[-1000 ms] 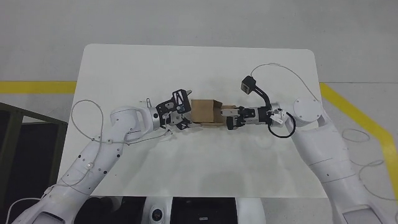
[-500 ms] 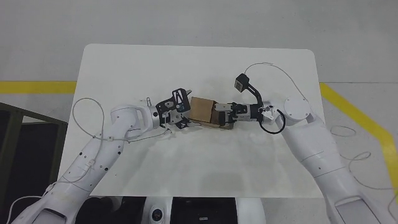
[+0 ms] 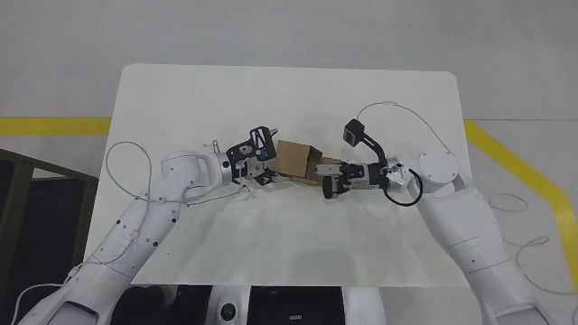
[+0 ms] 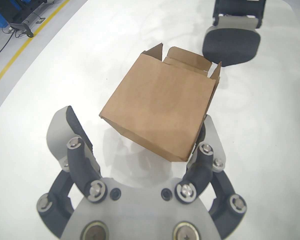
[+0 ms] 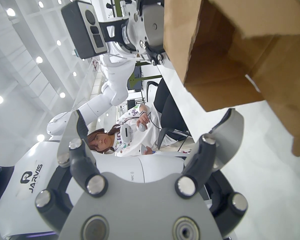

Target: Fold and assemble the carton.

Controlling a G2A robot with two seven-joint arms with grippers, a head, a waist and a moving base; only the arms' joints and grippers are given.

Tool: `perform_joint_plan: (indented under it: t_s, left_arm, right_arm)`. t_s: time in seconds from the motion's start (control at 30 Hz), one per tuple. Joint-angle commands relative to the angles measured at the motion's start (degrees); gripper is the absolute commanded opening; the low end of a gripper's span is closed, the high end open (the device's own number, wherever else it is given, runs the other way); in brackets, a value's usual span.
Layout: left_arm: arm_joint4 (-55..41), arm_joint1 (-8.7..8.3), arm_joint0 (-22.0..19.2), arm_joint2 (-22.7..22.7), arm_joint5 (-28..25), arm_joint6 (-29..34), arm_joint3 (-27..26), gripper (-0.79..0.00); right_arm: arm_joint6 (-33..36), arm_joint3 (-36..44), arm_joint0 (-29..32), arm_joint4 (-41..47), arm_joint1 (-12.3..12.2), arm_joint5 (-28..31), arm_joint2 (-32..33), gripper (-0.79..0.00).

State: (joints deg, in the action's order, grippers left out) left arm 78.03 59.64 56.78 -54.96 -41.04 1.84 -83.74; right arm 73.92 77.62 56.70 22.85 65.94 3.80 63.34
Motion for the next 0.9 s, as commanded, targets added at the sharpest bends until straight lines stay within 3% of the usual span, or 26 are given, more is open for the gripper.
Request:
perform_joint_plan:
  t_s: [0.0, 0.1, 0.13, 0.17, 0.87]
  left_arm:
    - [-0.1, 0.07, 0.0, 0.0, 0.0, 0.0, 0.0, 0.0]
    - [-0.2, 0.14, 0.0, -0.1, -0.2, 0.1, -0.1, 0.0]
    - [-0.2, 0.15, 0.0, -0.2, -0.3, 0.1, -0.1, 0.0]
    - [-0.3, 0.16, 0.0, -0.3, -0.4, 0.1, -0.1, 0.0]
    - [-0.7, 0.57, 0.2, -0.9, -1.4, 0.5, 0.3, 0.0]
  right_arm:
    - [-1.9, 0.8, 0.9, -0.2, 0.0, 0.8, 0.1, 0.0]
    - [-4.9, 1.0, 1.6, -1.8, -0.1, 3.1, 0.2, 0.0]
    - [-5.5, 0.8, 1.6, -2.1, -0.1, 3.4, 0.3, -0.727]
    - [-5.8, 0.7, 1.5, -3.3, -0.2, 3.5, 0.3, -0.785]
    - [-1.2, 11.3, 5.3, -13.4, -3.0, -13.5, 2.3, -0.785]
